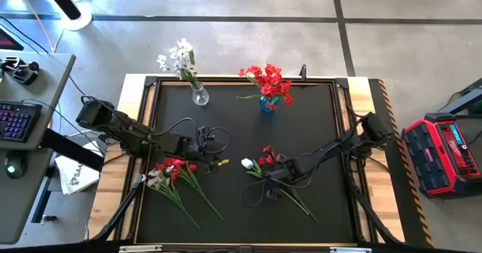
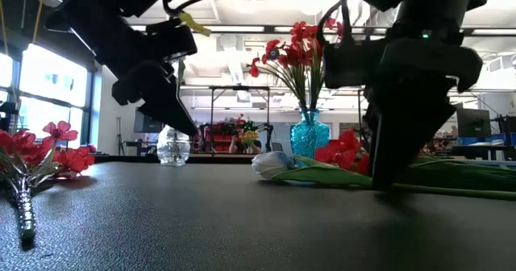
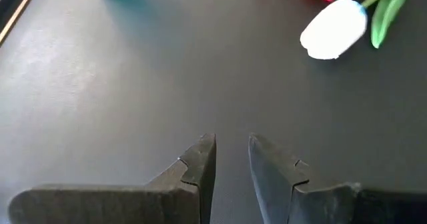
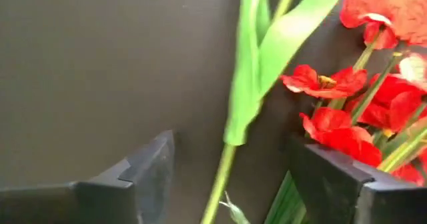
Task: Sort flowers into vase by color
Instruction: Put the white tulip into the transparent vase
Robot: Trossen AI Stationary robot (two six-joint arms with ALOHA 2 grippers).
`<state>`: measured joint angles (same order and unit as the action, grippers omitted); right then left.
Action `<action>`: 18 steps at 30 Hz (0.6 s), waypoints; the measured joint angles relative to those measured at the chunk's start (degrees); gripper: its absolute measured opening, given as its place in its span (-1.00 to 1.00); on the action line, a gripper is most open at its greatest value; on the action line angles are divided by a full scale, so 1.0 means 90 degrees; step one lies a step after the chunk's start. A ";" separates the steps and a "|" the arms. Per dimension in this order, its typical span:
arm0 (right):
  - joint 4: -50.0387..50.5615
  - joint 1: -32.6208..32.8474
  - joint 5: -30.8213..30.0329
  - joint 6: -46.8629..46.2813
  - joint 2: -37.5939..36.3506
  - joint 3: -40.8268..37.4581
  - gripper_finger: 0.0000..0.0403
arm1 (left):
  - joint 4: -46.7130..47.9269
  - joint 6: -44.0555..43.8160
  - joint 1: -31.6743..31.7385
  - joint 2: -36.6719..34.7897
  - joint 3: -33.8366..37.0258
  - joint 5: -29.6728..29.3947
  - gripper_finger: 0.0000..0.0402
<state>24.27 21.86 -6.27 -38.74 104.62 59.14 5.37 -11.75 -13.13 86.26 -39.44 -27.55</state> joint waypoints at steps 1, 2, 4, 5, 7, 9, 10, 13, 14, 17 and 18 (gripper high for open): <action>-0.0020 -0.0039 -0.0016 0.0025 0.0053 0.0009 0.21 | 0.0020 -0.0001 -0.0024 0.0000 0.0000 0.0002 -0.62; -0.0034 -0.0074 -0.0073 0.0032 0.0097 0.0012 0.15 | 0.0057 0.0000 -0.0052 0.0000 0.0000 0.0002 -0.62; -0.0129 -0.0178 -0.0063 0.0045 0.0147 0.0016 0.02 | 0.0243 -0.0002 -0.0108 -0.0046 0.0000 0.0005 -0.62; -0.0157 -0.0237 -0.0042 0.0053 0.0153 0.0016 -0.06 | 0.0401 -0.0034 -0.0133 -0.0094 0.0000 0.0004 -0.62; -0.0203 -0.0363 -0.0020 0.0151 0.0159 0.0016 -0.22 | 0.0782 -0.0163 -0.0178 -0.0195 0.0000 -0.0007 -0.62; -0.0254 -0.0490 0.0025 0.0186 0.0164 0.0021 -0.38 | 0.1198 -0.0225 -0.0191 -0.0336 0.0002 -0.0096 -0.62; -0.0281 -0.0547 0.0030 0.0187 0.0168 0.0024 -0.47 | 0.1312 -0.0236 -0.0191 -0.0401 0.0002 -0.0184 -0.62; -0.0410 -0.0640 0.0027 0.0315 0.0168 0.0020 -0.76 | 0.1568 -0.0231 -0.0191 -0.0594 0.0053 -0.0370 -0.62; -0.0475 -0.0643 0.0026 0.0395 0.0128 0.0011 -0.86 | 0.1520 -0.0177 -0.0191 -0.0660 0.0118 -0.0379 -0.62; -0.0802 -0.0640 -0.0026 0.0611 -0.0063 -0.0010 -0.95 | 0.0937 0.0009 -0.0191 -0.0889 0.0538 -0.0273 -0.62; -0.0910 -0.0615 -0.0034 0.0659 -0.0235 -0.0017 -0.93 | 0.0630 0.0040 -0.0191 -0.0954 0.0717 -0.0192 -0.62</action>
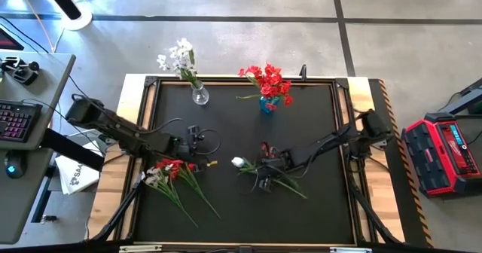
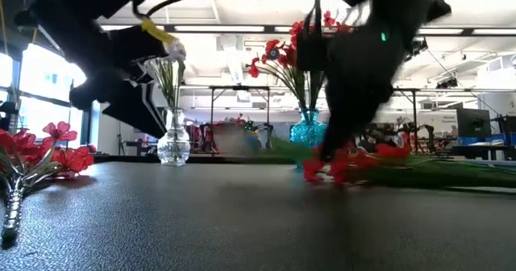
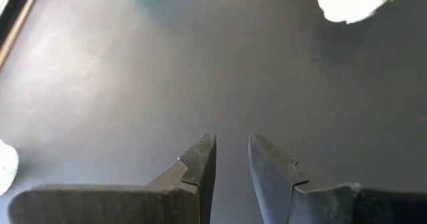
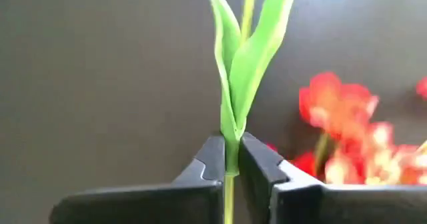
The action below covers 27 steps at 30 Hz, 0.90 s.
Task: Sort flowers into vase by color
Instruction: Put the white tulip into the transparent vase
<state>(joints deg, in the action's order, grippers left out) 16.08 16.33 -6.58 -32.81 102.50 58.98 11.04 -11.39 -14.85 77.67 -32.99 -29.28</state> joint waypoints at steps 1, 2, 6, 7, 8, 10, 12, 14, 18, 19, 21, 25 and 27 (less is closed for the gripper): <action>-0.0196 0.0025 -0.0068 0.0136 -0.0186 0.0002 -0.92 | -0.0357 0.0006 0.0000 -0.0073 0.0184 0.0106 -0.62; -0.0402 0.0064 -0.0184 0.0343 -0.0347 0.0015 -0.92 | -0.0692 0.0004 -0.0001 -0.0159 0.0381 0.0237 -0.62; -0.1426 0.0219 -0.0794 0.1420 -0.0871 0.0004 -0.99 | -0.2464 0.0141 -0.0128 -0.0381 0.1151 0.0720 -0.62; -0.1891 0.0227 -0.0824 0.1794 -0.0980 0.0008 -0.98 | -0.2972 0.0271 -0.0162 -0.0416 0.1308 0.0861 -0.62; -0.2373 0.0222 -0.0823 0.2196 -0.1048 0.0012 -0.97 | -0.3467 0.0439 -0.0196 -0.0429 0.1443 0.0976 -0.62; -0.3435 0.0177 -0.0674 0.3012 -0.1064 0.0023 -0.97 | -0.4497 0.0828 -0.0244 -0.0433 0.1710 0.1239 -0.62; -0.4296 0.0096 -0.0385 0.3634 -0.0994 0.0019 -0.99 | -0.5439 0.1335 -0.0245 -0.0385 0.1896 0.1506 -0.62; -0.5175 0.0002 -0.0143 0.4122 -0.0915 0.0019 -0.99 | -0.6290 0.1789 -0.0208 -0.0361 0.2027 0.1615 -0.62; -0.6447 -0.0163 -0.0230 0.4773 -0.0830 0.0019 -0.99 | -0.7417 0.2504 -0.0055 -0.0321 0.2008 0.1794 -0.62; -0.6636 -0.0195 -0.0233 0.4870 -0.0826 0.0019 -0.99 | -0.7640 0.2671 -0.0007 -0.0321 0.1957 0.1985 -0.62; -0.7011 -0.0257 -0.0249 0.4971 -0.0796 0.0019 -1.00 | -0.7990 0.2917 0.0109 -0.0321 0.1856 0.2450 -0.62; -0.7033 -0.0290 -0.0244 0.4987 -0.0780 0.0019 -1.00 | -0.8324 0.2891 0.0277 -0.0324 0.1551 0.3041 -0.59; -0.6988 -0.0288 -0.0242 0.4987 -0.0780 0.0019 -1.00 | -0.8312 0.2845 0.0322 -0.0324 0.1390 0.3041 -0.52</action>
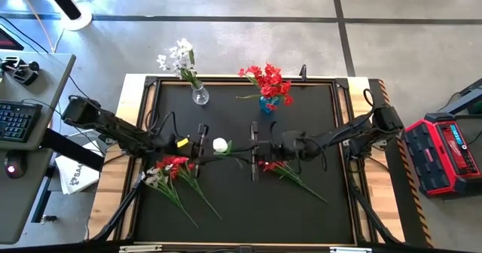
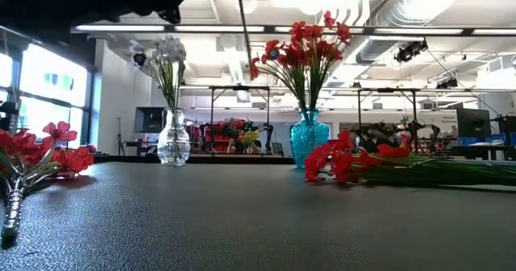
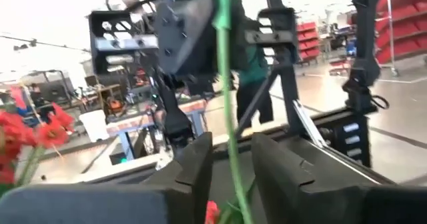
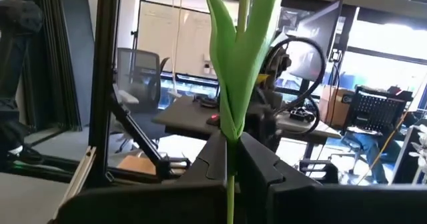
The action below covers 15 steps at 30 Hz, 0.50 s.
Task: Sort flowers into vase by color
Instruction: Put the white tulip into the transparent vase
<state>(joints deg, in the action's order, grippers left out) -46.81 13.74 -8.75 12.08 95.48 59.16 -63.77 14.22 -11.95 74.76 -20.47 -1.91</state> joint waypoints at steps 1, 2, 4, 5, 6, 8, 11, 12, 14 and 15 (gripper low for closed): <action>-0.0011 0.0000 0.0000 0.0002 0.0016 0.0000 -1.00 | 0.0031 0.0002 0.0016 0.0000 -0.0072 0.0000 -0.47; -0.0050 0.0000 0.0000 0.0025 0.0047 0.0000 -1.00 | 0.0056 0.0005 0.0041 0.0025 -0.0166 0.0000 -0.42; -0.0085 0.0006 0.0005 0.0070 0.0132 0.0000 -1.00 | 0.0079 -0.0035 0.0082 0.0086 -0.0334 0.0001 -0.30; -0.0113 0.0007 0.0006 0.0089 0.0192 0.0000 -1.00 | 0.0092 -0.0053 0.0088 0.0126 -0.0420 0.0011 -0.24; -0.0121 0.0006 0.0019 0.0098 0.0241 0.0000 -1.00 | 0.0089 -0.0067 0.0088 0.0176 -0.0518 0.0037 -0.18; -0.0182 0.0007 0.0019 0.0097 0.0315 0.0000 -1.00 | 0.0095 -0.0064 0.0088 0.0298 -0.0646 0.0119 -0.07; -0.0213 0.0007 0.0019 0.0097 0.0330 0.0000 -1.00 | 0.0129 0.0046 0.0074 0.0535 -0.0788 0.0209 0.02; -0.0219 0.0007 0.0019 0.0097 0.0330 0.0000 -1.00 | 0.0137 0.0136 0.0053 0.0607 -0.0812 0.0208 0.02; -0.0279 0.0035 0.0016 0.0128 0.0333 0.0000 -1.00 | 0.0135 0.0243 0.0013 0.0733 -0.0847 0.0197 0.01; -0.0318 0.0053 0.0011 0.0177 0.0333 0.0000 -1.00 | 0.0137 0.0265 0.0009 0.0772 -0.0866 0.0197 -0.01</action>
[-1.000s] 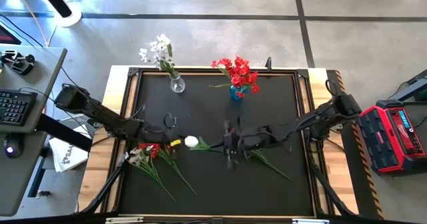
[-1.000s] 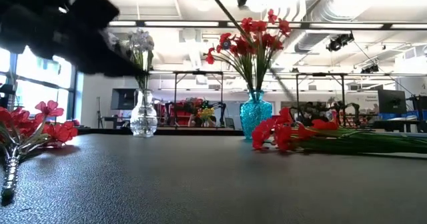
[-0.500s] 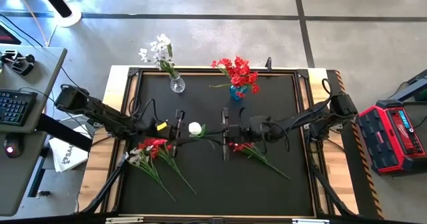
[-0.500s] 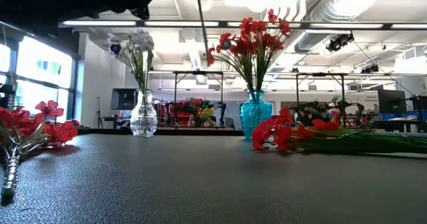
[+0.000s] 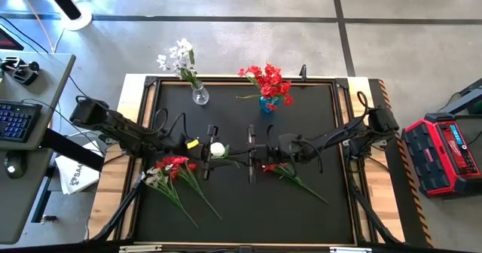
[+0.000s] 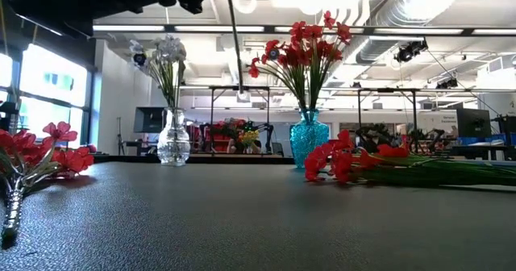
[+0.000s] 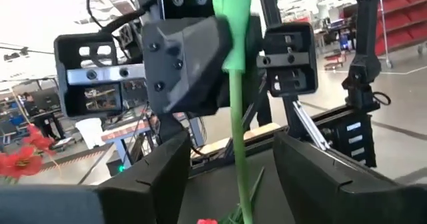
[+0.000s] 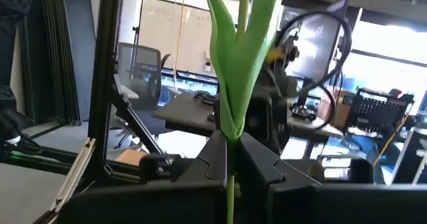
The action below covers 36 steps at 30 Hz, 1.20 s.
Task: Sort flowers into vase by color
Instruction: Put the white tulip into the transparent vase
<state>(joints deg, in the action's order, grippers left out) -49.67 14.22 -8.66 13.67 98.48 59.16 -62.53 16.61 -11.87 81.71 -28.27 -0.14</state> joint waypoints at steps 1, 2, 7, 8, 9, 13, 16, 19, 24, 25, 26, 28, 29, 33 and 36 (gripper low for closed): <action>-0.0020 0.0010 0.0007 0.0040 0.0000 0.0000 -1.00 | -0.0010 0.0004 -0.0016 0.0028 -0.0037 0.0002 -0.03; -0.0019 0.0021 0.0009 0.0040 0.0000 0.0000 -1.00 | -0.0041 0.0006 -0.0030 0.0034 -0.0058 0.0000 -0.06; 0.0044 0.0020 0.0005 0.0034 0.0000 0.0000 -1.00 | -0.0047 0.0018 -0.0080 0.0032 -0.0093 0.0002 -0.23; 0.0047 0.0019 0.0004 0.0035 0.0000 0.0000 -1.00 | -0.0055 0.0019 -0.0097 0.0032 -0.0093 0.0005 -0.26; 0.0059 0.0017 -0.0005 0.0036 0.0000 0.0000 -1.00 | -0.0075 0.0019 -0.0104 0.0032 -0.0093 0.0007 -0.29; 0.0096 0.0046 -0.0122 0.0037 0.0000 0.0000 -1.00 | -0.0084 0.0132 -0.0159 0.0032 -0.0093 0.0012 -0.39; 0.0127 0.0097 -0.0347 0.0056 0.0000 0.0000 -1.00 | -0.0093 0.0223 -0.0233 0.0032 -0.0093 0.0005 -0.47; 0.0211 0.0151 -0.0482 0.0090 0.0000 0.0000 -1.00 | -0.0081 0.0236 -0.0283 0.0032 -0.0093 0.0004 -0.55; 0.0392 0.0148 -0.0518 0.0084 0.0000 0.0000 -1.00 | -0.0077 0.0237 -0.0302 0.0032 -0.0090 -0.0026 -0.66; 0.0443 0.0149 -0.0521 0.0049 0.0000 0.0000 -1.00 | -0.0074 0.0235 -0.0305 0.0032 -0.0090 -0.0022 -0.68; 0.0491 0.0148 -0.0517 0.0022 0.0000 0.0000 -1.00 | -0.0074 0.0228 -0.0307 0.0032 -0.0090 -0.0015 -0.70; 0.0554 0.0141 -0.0518 -0.0012 0.0000 0.0000 -1.00 | -0.0072 0.0216 -0.0307 0.0032 -0.0090 -0.0034 -0.73; 0.0581 0.0139 -0.0520 -0.0012 -0.0002 0.0000 -1.00 | -0.0068 0.0222 -0.0306 0.0032 -0.0090 -0.0047 -0.75; 0.0720 0.0139 -0.0521 -0.0017 -0.0006 0.0001 -1.00 | -0.0005 0.0227 -0.0307 0.0032 -0.0085 -0.0090 -0.84; 0.0904 0.0139 -0.0519 -0.0207 -0.0012 0.0005 -1.00 | 0.0096 0.0227 -0.0307 0.0032 -0.0085 -0.0110 -0.96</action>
<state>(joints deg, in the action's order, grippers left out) -41.53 15.46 -13.33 11.81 98.37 59.20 -61.67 18.65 -14.63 82.00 -29.04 -1.13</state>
